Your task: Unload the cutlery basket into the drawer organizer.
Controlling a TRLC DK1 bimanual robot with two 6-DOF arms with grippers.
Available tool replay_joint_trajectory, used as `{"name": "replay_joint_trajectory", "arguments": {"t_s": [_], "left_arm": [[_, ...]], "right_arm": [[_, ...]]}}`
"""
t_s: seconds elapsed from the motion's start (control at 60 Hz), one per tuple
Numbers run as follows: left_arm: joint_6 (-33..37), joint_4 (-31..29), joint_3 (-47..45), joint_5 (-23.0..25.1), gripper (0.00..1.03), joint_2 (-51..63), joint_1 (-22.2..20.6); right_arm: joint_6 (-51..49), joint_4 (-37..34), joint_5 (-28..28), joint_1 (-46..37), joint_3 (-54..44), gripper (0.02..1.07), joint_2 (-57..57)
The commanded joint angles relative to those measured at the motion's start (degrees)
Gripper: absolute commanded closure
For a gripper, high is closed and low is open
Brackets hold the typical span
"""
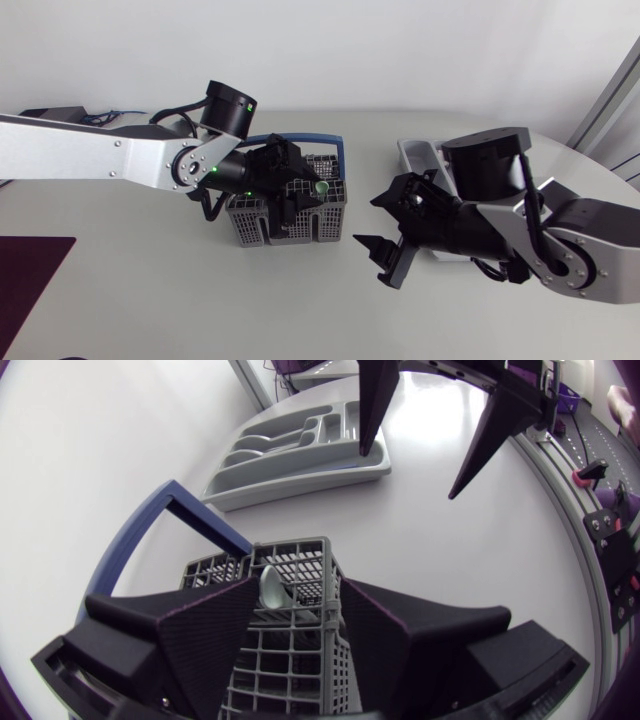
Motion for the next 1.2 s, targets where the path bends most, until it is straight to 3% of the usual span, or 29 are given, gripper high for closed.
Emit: {"name": "replay_joint_trajectory", "arguments": {"t_s": [0.0, 0.417, 0.567, 0.767, 1.183], "left_arm": [[-2.15, 2.19, -2.15, -2.50, 0.30, -1.24, -1.59], [-3.55, 1.75, 2.07, -12.96, 0.31, 0.26, -6.78], [-3.38, -0.71, 3.56, -15.51, 0.42, 0.26, -7.13], [-4.78, -1.94, 5.06, -23.33, 0.43, 0.26, -8.45], [-21.92, -21.72, 18.15, -30.10, 0.39, 1.93, -11.96]], "right_arm": [[-0.83, 0.60, -0.19, -0.36, -2.28, 0.24, -2.07], [-3.11, -0.37, -2.83, -2.91, -6.50, 0.24, -9.71], [-3.55, -0.72, -3.44, -3.09, -8.09, 0.24, -12.61], [-4.08, -0.90, -4.32, -3.18, -9.49, 0.24, -13.93], [-4.78, -0.54, -5.55, -4.93, -10.28, 0.24, -13.76]]}}
